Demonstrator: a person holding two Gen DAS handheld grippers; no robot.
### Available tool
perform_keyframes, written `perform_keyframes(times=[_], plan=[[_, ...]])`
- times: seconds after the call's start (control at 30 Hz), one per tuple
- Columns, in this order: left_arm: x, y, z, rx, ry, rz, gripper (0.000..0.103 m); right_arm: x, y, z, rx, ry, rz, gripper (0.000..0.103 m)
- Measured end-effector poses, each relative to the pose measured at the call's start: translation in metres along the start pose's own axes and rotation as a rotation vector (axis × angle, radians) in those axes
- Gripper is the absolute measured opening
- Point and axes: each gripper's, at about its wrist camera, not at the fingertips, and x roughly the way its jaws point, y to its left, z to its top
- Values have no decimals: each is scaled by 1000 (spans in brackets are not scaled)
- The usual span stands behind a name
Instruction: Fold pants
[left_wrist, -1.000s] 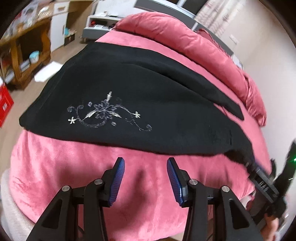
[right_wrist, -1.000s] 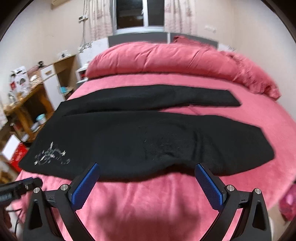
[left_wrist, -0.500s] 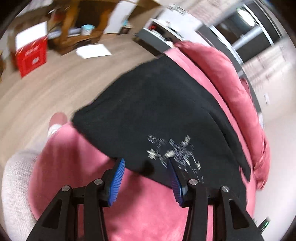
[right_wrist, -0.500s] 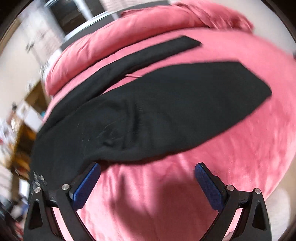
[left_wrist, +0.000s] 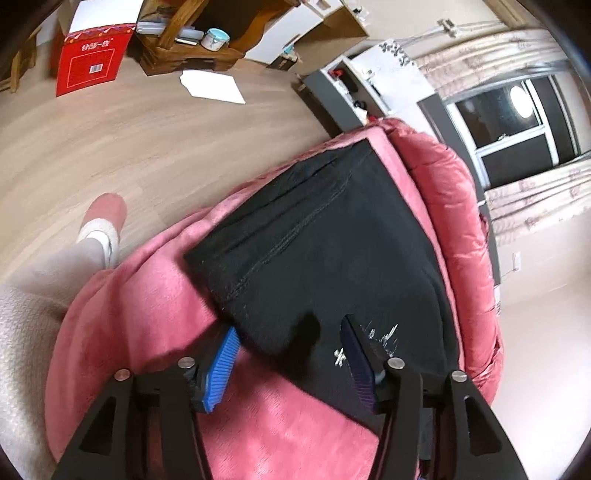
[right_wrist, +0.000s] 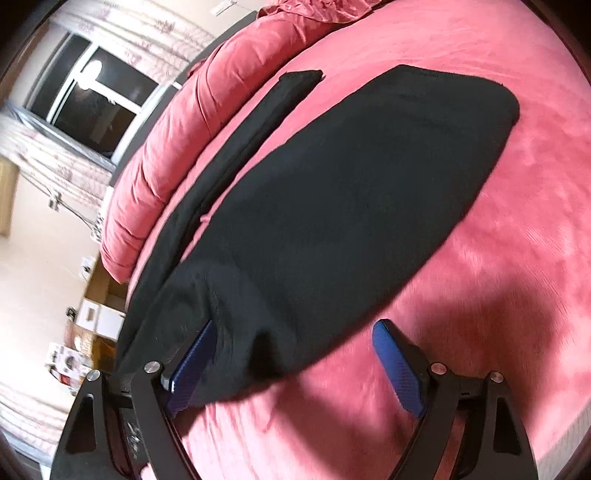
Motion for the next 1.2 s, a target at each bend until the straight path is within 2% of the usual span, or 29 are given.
perform_keyframes(times=[0.1,0.2,0.27,0.33,0.4,0.43,0.47,0.5,0.53,0.57,0.67,0.9,1.07,1.2], plan=[[-3,-3,-3,41,-25,-1,64,1,-1,11,-4,-20,18,87],[1,-11,-7,121,-47,32,65,6,-9,23,67,-43,45,83],[3,-13,-10,134,-77,42,64,7,-18,33,136,-68,59,76],[3,-13,-12,144,-90,49,63,9,-20,39,151,-77,44,69],[6,-16,-9,162,-72,81,54,11,-21,44,149,-81,20,60],[8,-18,-7,166,-54,101,44,13,-19,47,135,-81,1,51],[8,-16,-5,166,-42,123,29,15,-16,50,113,-81,-26,40],[8,-14,-2,155,-30,136,24,16,-15,51,86,-81,-57,32],[8,-11,0,136,-17,120,21,17,-12,53,55,-81,-85,23],[7,-8,2,117,-9,98,12,17,-11,56,38,-79,-95,19],[1,-5,6,109,3,79,7,10,-9,61,5,-76,-115,15],[-36,-34,2,240,-8,74,6,-41,-2,71,-50,-152,-133,10],[-59,-34,-11,288,40,81,6,-71,-2,68,-89,-172,-142,10],[-67,-27,-29,325,105,125,6,-91,-21,61,-85,-187,-183,10]])
